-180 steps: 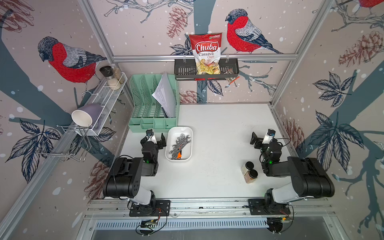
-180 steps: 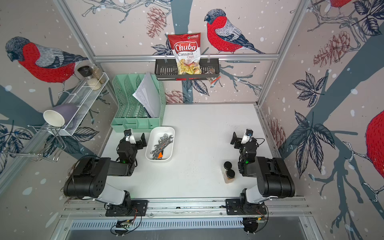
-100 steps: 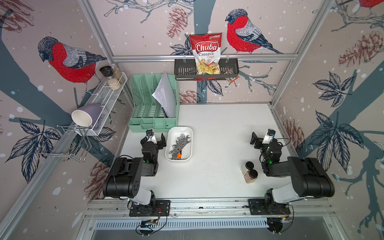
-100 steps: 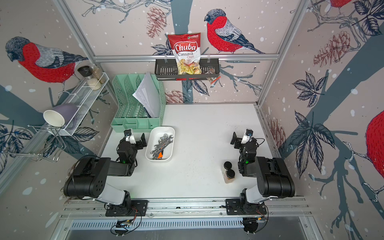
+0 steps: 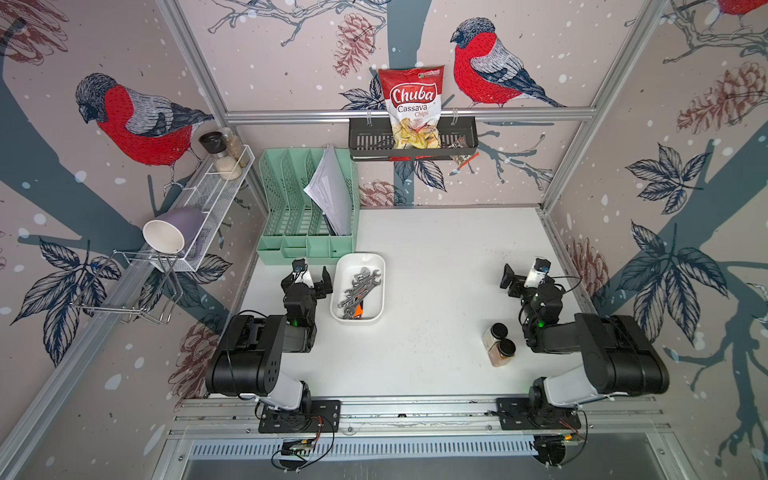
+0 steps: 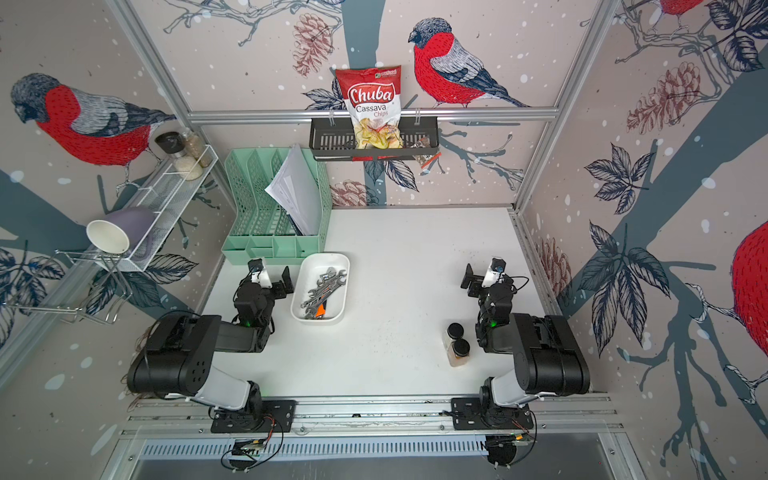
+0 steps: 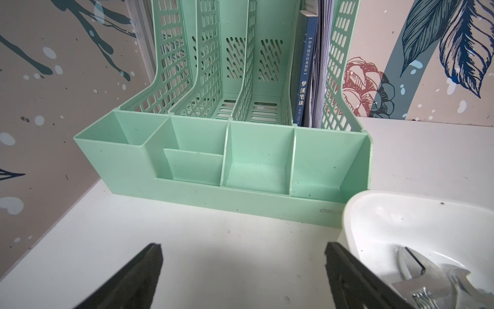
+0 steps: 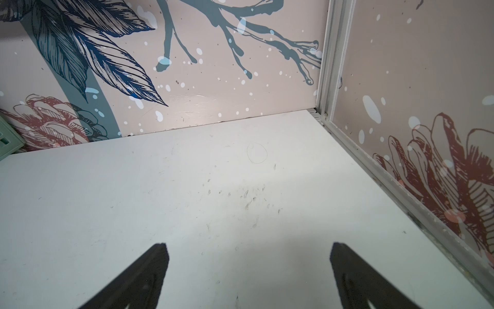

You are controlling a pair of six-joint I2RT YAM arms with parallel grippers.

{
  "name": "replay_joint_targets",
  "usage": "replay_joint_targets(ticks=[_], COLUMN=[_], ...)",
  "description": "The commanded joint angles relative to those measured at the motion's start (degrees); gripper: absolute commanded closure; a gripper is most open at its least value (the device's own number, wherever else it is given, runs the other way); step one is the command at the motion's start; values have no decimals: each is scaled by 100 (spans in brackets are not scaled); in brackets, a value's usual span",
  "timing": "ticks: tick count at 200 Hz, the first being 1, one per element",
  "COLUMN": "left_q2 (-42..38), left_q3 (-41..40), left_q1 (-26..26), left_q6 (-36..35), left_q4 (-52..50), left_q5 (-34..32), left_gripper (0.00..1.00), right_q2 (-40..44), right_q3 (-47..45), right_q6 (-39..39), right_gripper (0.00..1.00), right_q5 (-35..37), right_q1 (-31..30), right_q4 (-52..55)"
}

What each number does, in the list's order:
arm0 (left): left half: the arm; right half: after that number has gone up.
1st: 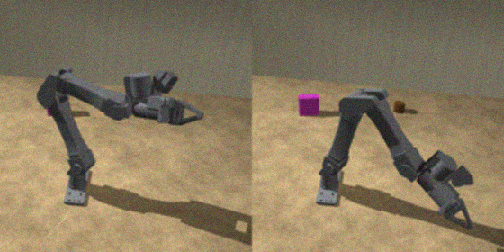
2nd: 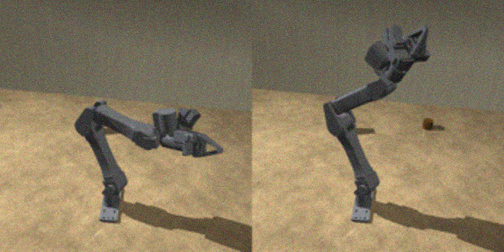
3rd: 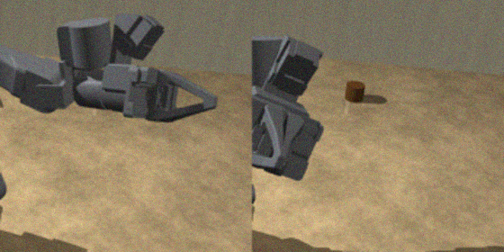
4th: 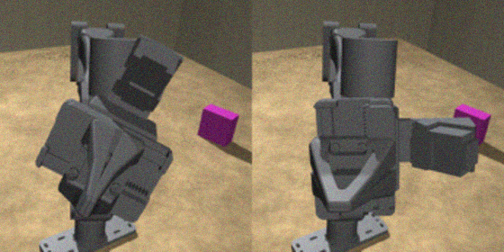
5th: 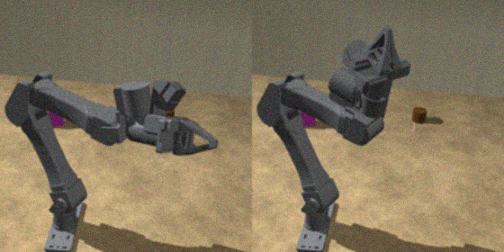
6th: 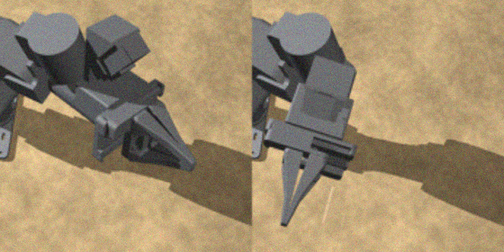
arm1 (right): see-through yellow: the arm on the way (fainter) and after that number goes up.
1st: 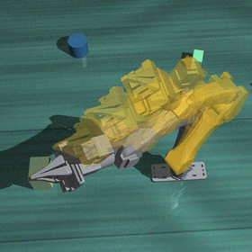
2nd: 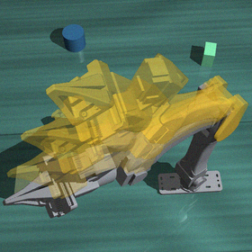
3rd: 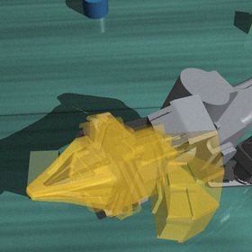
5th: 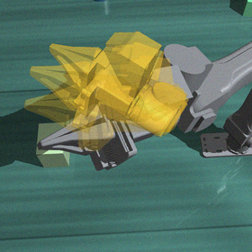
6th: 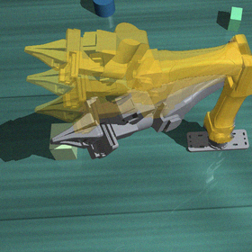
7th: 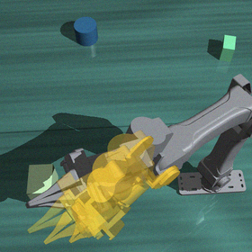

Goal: Take out the wrench from the storage box
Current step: Move the storage box to the center of the board.

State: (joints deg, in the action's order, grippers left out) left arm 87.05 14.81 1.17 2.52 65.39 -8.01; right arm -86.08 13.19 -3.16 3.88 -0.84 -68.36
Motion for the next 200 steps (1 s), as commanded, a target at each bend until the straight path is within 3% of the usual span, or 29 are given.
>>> replay_joint_targets(ticks=[1,19,46,69,101,123,141,160,174,200], left_q2=[-324,-755,-1507,-1947,-1973,-1620,-1356,-1090,-932,-865], left_q3=[256,789,1016,1579,2494,2942,3154,3310,3295,3030], left_q1=[5,-11,86,410,533,533,533,533,535,543], left_q6=[165,369,949,1538,2654,2942,3045,3058,3025,3022], left_q4=[-469,-1639,-2576,-4060,-6269,-7138,-7463,-7541,-7422,-7125], left_q5=[-561,-1096,-1624,-2174,-1491,-1091,-595,272,886,1392], left_gripper=[2,4,3,4,3,5,7,12,18,18], right_q2=[216,891,1554,1771,1244,590,13,-580,-917,-1341], right_q3=[81,520,1080,1874,3076,3740,4253,4799,5084,5433], right_q6=[61,303,600,110,-1326,-1533,-1643,-1890,-1720,-1635], right_gripper=[0,0,0,0,0,0,0,0,0,0], right_q5=[913,1427,2147,2403,911,202,20,401,277,100], right_q1=[-223,-647,-1439,-2260,-3031,-3357,-3555,-3730,-3807,-3818], right_q4=[18,1372,2263,3390,4801,5277,5636,6070,6276,6505])
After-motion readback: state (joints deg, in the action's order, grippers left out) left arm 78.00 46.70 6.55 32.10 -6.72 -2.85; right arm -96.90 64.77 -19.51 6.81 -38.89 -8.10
